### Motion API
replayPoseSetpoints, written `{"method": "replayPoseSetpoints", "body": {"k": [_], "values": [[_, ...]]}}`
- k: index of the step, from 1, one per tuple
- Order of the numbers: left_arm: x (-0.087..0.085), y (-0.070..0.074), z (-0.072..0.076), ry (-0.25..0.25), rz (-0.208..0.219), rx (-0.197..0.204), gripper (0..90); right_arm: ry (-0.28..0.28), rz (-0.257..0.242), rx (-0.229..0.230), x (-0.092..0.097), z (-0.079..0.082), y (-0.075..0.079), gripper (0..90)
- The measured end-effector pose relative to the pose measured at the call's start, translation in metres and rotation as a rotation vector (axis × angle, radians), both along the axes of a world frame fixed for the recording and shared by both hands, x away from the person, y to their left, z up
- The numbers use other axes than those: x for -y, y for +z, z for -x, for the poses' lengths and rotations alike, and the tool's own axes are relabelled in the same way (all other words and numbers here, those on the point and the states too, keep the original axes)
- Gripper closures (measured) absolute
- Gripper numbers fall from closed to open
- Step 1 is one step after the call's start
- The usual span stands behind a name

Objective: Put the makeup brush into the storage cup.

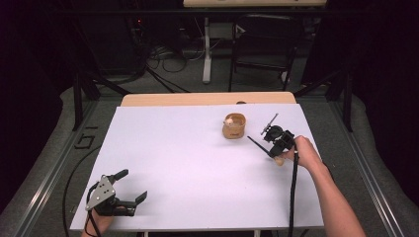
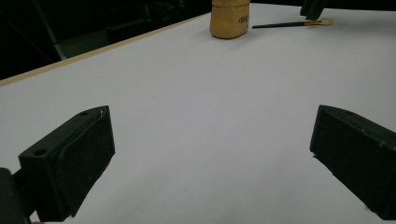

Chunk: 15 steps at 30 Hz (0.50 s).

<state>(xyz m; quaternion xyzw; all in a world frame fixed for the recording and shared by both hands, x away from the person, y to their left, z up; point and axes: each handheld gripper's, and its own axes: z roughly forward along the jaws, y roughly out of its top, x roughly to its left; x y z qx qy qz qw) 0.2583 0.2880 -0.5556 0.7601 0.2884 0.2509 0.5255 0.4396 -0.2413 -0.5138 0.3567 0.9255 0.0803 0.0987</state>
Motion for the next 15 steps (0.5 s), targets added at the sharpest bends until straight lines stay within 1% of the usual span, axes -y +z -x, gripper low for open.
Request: {"method": "replayPoseSetpoints", "body": {"k": [1,2,3,4,5,6,8,9,10,11,12,13,15], "values": [[-0.0001,0.0002,0.0003,0.0,0.0,0.002,0.0,-0.006,0.006,-0.004,-0.0006,-0.0005,-0.0016,69.4],[-0.0001,0.0002,0.0003,0.0,0.0,0.002,0.0,-0.019,-0.012,-0.002,-0.0012,-0.0001,-0.0034,70.3],[-0.0002,0.0002,0.0003,0.0,0.0,0.002,0.0,-0.001,0.005,-0.011,-0.0014,-0.0012,-0.0025,71.9],[-0.0001,0.0002,0.0002,0.0,-0.002,0.002,0.0,0.003,0.018,-0.02,-0.0019,-0.0017,-0.002,73.1],[-0.0001,0.0002,0.0002,0.0,-0.002,0.002,0.0,-0.01,-0.001,-0.013,-0.0029,-0.0011,-0.0044,73.9],[0.0001,0.0001,0.0002,-0.002,0.0,0.0,0.0,0.005,0.01,-0.018,-0.0034,-0.002,-0.0048,74.5],[0.0002,0.0002,0.0004,-0.003,-0.001,0.002,0.0,-0.005,0.008,-0.026,-0.0049,-0.0015,-0.0053,75.3],[0.0,0.0002,0.0004,-0.003,-0.001,0.001,0.0,0.011,0.038,-0.043,-0.0064,-0.0029,-0.0049,76.6],[0.0,0.0002,0.0004,-0.003,-0.001,0.001,0.0,0.014,0.034,-0.039,-0.0066,-0.0033,-0.0063,76.6],[-0.0002,0.0001,0.0002,0.0,-0.003,0.001,0.0,0.004,0.035,-0.035,-0.0074,-0.003,-0.0079,76.8],[-0.0002,0.0001,0.0002,0.0,-0.003,0.001,0.0,0.001,0.031,-0.041,-0.0078,-0.0032,-0.0094,77.5],[-0.0002,0.0001,0.0003,0.0,-0.003,0.001,0.0,0.01,0.043,-0.049,-0.0079,-0.0043,-0.0095,77.5],[-0.0002,0.0002,0.0002,-0.002,-0.004,0.002,0.0,0.001,0.06,-0.059,-0.0094,-0.005,-0.0104,78.5]]}}
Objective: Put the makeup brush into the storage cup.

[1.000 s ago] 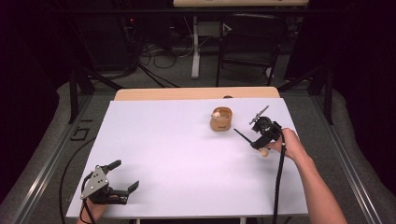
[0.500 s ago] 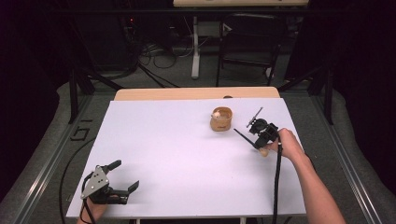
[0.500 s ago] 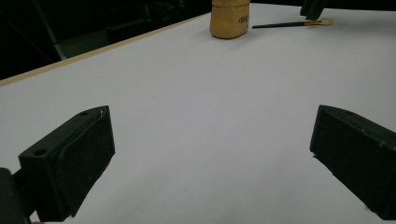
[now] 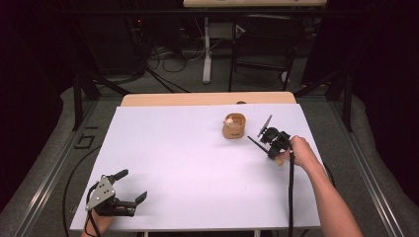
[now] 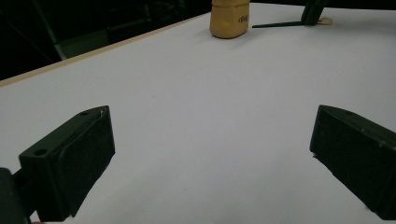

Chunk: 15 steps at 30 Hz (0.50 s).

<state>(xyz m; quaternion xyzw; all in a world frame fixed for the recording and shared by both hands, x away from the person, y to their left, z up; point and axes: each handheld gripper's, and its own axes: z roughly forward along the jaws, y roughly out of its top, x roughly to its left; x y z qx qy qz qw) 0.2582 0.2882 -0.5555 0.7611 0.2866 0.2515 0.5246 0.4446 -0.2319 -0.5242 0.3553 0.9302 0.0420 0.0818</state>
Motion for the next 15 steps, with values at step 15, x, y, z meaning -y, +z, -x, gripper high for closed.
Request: {"method": "replayPoseSetpoints", "body": {"k": [15], "values": [[0.0003,0.0001,0.0002,0.0,0.001,-0.001,0.0,0.013,0.014,-0.024,-0.0027,-0.0013,-0.0009,83.6]]}}
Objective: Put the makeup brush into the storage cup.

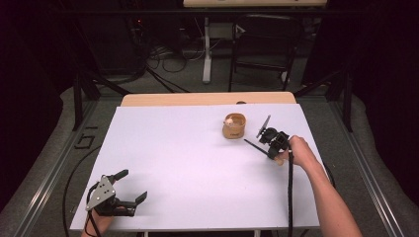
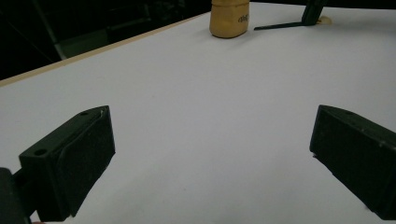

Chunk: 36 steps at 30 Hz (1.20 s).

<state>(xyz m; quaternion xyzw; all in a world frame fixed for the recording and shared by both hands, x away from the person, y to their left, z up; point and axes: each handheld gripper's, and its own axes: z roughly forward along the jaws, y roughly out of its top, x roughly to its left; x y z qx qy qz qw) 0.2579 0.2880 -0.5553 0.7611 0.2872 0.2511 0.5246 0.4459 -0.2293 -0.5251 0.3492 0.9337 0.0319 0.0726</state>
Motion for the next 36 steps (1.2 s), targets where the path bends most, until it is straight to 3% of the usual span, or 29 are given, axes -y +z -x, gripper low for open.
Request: {"method": "replayPoseSetpoints", "body": {"k": [7,11,27,28,29,36], "values": [[0.0,0.0,0.0,-0.001,0.002,-0.001,0.0,-0.011,-0.024,-0.006,0.002,-0.001,0.0,84.0],[0.0,0.0,0.0,0.002,0.001,-0.002,0.0,0.004,0.001,-0.006,0.004,0.001,0.004,84.0],[0.0,0.0,0.0,0.003,0.001,-0.002,0.1,0.018,0.012,0.041,0.007,0.013,0.023,84.0],[0.0,0.0,0.0,0.0,0.002,-0.003,0.0,0.035,0.033,0.036,0.007,0.013,0.025,84.0],[0.0,0.0,0.0,0.0,0.002,-0.003,0.1,0.036,0.016,0.047,0.006,0.015,0.026,84.0],[-0.001,0.0,0.0,0.004,0.002,-0.002,0.1,0.069,0.04,0.052,-0.001,0.022,0.035,84.0]]}}
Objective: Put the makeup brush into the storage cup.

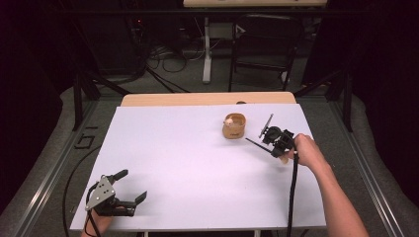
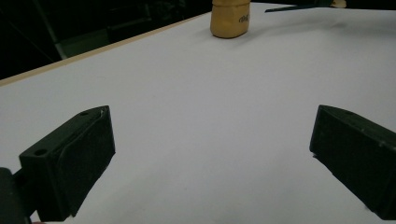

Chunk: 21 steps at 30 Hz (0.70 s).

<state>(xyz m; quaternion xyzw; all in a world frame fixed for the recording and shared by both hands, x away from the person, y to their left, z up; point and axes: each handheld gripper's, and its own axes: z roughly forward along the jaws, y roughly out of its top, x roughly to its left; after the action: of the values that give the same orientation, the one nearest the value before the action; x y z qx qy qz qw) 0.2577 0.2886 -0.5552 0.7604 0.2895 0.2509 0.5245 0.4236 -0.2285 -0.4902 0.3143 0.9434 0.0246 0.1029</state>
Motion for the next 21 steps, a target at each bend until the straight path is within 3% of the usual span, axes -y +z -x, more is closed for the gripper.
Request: {"method": "replayPoseSetpoints", "body": {"k": [1,6,7,8,12,13,17,21], "values": [[0.0,0.0,0.0,0.0,-0.001,0.0,0.1,0.006,-0.017,0.019,-0.004,0.004,0.002,84.0],[0.0,0.0,0.0,-0.001,-0.002,0.0,0.0,0.041,-0.019,0.02,-0.014,0.011,0.006,84.0],[0.0,0.0,0.0,-0.001,-0.002,0.0,0.1,0.061,0.016,0.025,-0.017,0.012,0.009,84.0],[0.0,0.0,0.0,-0.001,-0.001,0.0,0.1,0.068,-0.016,0.03,-0.018,0.013,0.008,84.0],[0.0,0.0,0.0,-0.004,0.0,-0.001,0.0,0.088,0.007,0.015,-0.026,0.015,0.011,84.0],[0.0,0.0,0.0,-0.004,0.0,-0.001,0.1,0.096,-0.016,0.021,-0.031,0.018,0.01,84.0],[0.0,0.0,0.0,0.0,0.002,-0.001,0.1,0.127,0.001,0.031,-0.039,0.022,0.013,84.0],[0.0,0.0,0.0,0.0,-0.003,0.0,0.1,0.153,-0.028,0.053,-0.047,0.026,0.012,84.0]]}}
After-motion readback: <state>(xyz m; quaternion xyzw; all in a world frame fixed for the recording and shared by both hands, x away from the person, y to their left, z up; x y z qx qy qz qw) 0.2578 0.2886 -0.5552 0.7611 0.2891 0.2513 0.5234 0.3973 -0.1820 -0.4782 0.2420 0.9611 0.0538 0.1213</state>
